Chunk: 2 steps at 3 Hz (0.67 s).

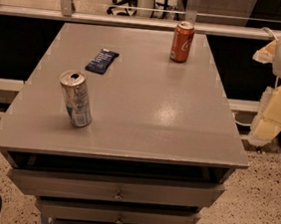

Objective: Pick coke can

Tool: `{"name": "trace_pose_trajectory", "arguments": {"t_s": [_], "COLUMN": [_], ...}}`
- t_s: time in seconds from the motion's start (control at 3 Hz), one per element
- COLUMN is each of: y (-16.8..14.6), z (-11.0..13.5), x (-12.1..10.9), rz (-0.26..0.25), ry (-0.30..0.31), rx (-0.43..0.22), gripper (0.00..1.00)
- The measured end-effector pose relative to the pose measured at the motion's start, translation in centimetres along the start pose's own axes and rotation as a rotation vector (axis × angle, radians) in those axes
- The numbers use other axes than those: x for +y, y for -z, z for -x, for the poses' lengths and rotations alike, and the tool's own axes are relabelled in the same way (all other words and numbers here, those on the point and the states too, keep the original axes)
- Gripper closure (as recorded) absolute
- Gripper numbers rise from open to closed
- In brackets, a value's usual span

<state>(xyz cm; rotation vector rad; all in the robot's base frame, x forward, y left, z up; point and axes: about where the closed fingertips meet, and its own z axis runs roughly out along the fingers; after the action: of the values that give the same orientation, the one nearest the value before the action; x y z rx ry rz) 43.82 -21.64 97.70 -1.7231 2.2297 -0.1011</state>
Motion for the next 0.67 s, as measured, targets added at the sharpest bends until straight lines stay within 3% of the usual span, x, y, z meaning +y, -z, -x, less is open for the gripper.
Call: {"name": "trace_pose_trajectory", "arguments": {"t_s": [0.67], "y": [-0.8], "z": [-0.1], "x": [-1.3], "rz": [-0.024], "ry": [-0.021], "rx": [-0.031], "gripper": [0.0]}}
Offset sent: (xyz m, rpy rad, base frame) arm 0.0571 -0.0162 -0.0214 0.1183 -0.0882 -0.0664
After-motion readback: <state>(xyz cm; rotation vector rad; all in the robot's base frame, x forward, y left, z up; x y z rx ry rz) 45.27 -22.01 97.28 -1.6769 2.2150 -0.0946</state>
